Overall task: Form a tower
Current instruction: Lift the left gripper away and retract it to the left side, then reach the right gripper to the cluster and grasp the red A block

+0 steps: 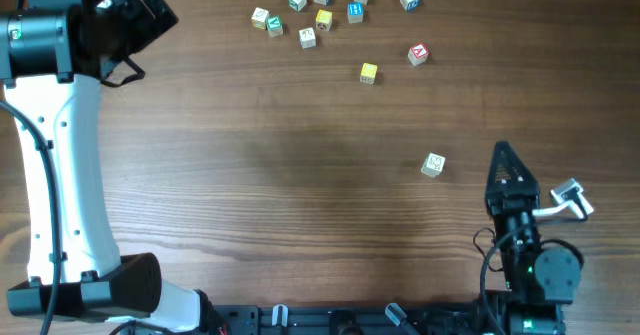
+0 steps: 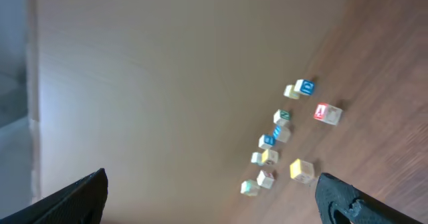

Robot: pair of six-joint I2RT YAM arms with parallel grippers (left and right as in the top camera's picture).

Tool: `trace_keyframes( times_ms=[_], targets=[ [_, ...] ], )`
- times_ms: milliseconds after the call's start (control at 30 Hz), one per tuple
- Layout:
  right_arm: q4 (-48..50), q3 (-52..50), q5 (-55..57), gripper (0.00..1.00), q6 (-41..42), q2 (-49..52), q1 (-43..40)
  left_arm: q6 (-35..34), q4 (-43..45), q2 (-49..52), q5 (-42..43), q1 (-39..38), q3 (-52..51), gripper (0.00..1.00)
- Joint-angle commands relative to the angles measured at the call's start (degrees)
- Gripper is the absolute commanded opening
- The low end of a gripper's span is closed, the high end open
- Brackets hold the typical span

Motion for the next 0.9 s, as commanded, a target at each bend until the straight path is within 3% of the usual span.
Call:
trace_keyframes(
  times_ms=[0,100,267,400,467,567,633,867],
  targets=[
    [0.35,9.75,-1.64,0.99,-9.05,11.45,0.17,0.07,-0.79,-1.4,1.07,0.26,-0.63,1.0],
    [-2.21,20.44,-3.61,0.99,-16.41,25.57,0.17,0.07,-0.81,-3.26,1.05,0.26,-3.41,1.0],
    [-27.39,54.69,-4.98,1.0,-38.16,58.62,0.26,-0.17,-2.93,-8.76,-6.51,0.26,-8.5,1.0],
    [-51.52,86.71,-4.98,0.99,-58.34,86.66,3.54,-0.15,-6.47,-8.48,-6.45,0.26,-8.5,1.0],
    [-58.36,98.23,-5.57,0.99,-64.54,97.22,5.73,-0.15,-6.67,-8.48,-6.47,0.26,-8.5,1.0],
    [-50.16,100.85,-6.58,1.0,-65.37,103.67,7.3,-0.15,-6.62,-8.48,-6.45,0.26,-8.5,1.0],
    [-44.0,100.65,-11.37,1.0,-70.34,108.0,8.46,-0.15,-6.62,-8.48,-6.45,0.26,-8.5,1.0],
    [-37.77,100.65,7.43,1.0,-75.08,123.62,13.99,-0.15,-6.6,-8.48,-6.47,0.26,-8.5,1.0]
  ],
)
